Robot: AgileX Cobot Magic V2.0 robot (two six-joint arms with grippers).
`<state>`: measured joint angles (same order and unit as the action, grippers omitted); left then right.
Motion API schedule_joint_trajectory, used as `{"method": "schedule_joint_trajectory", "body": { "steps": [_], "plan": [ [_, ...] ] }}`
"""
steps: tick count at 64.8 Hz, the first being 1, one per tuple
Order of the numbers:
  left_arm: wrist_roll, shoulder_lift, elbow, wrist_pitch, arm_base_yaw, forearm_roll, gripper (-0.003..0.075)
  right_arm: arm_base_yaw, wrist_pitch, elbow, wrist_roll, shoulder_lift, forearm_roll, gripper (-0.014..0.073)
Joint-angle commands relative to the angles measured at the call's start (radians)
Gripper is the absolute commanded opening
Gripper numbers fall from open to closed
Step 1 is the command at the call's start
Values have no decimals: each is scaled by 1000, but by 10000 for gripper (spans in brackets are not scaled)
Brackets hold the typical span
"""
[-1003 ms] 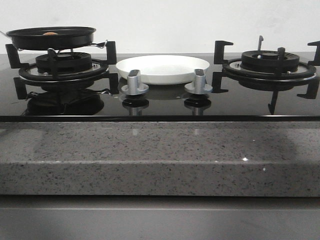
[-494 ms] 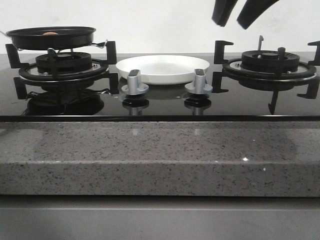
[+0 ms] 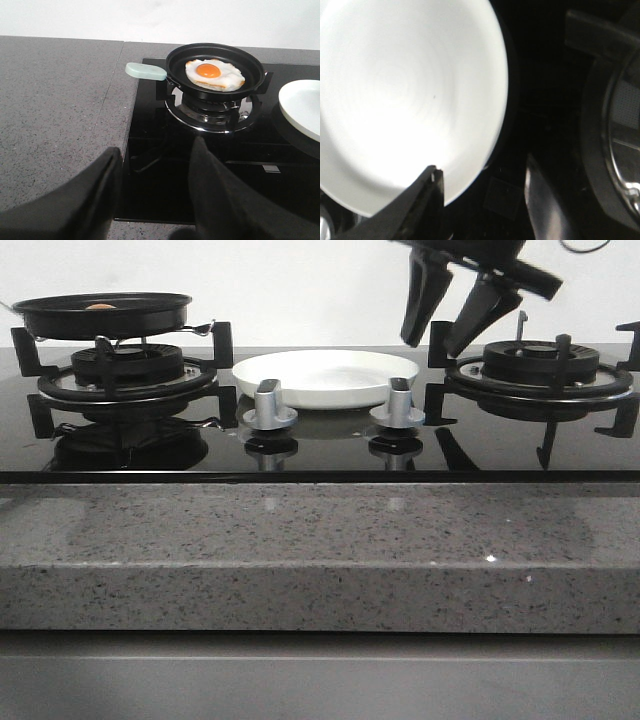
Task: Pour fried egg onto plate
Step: 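Lower the right gripper to the white plate's rim and grasp it, then lift the white plate with the right gripper toward the frying pan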
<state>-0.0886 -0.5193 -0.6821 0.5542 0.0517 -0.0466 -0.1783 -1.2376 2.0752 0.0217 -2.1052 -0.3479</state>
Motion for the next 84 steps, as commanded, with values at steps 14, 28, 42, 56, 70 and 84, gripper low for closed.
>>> {"method": "schedule_joint_trajectory", "body": {
  "steps": [14,28,42,56,70,84],
  "plan": [
    [-9,-10,-36,-81,-4,-3,312,10,-36,93,-2,-20,-61,392],
    [-9,-10,-36,-81,-4,-3,312,10,-68,146,-2,-58,-70,321],
    [-9,-10,-36,-81,-4,-3,312,10,-81,146,-2,-68,-78,241],
    [-9,-10,-36,-81,-4,-3,312,10,-94,146,-2,-68,-78,115],
    [-9,-10,-36,-81,-4,-3,312,10,-88,146,0,-70,-77,-11],
    [-9,-10,-36,-81,-4,-3,312,11,-73,146,32,-70,-76,-62]
  ]
}}
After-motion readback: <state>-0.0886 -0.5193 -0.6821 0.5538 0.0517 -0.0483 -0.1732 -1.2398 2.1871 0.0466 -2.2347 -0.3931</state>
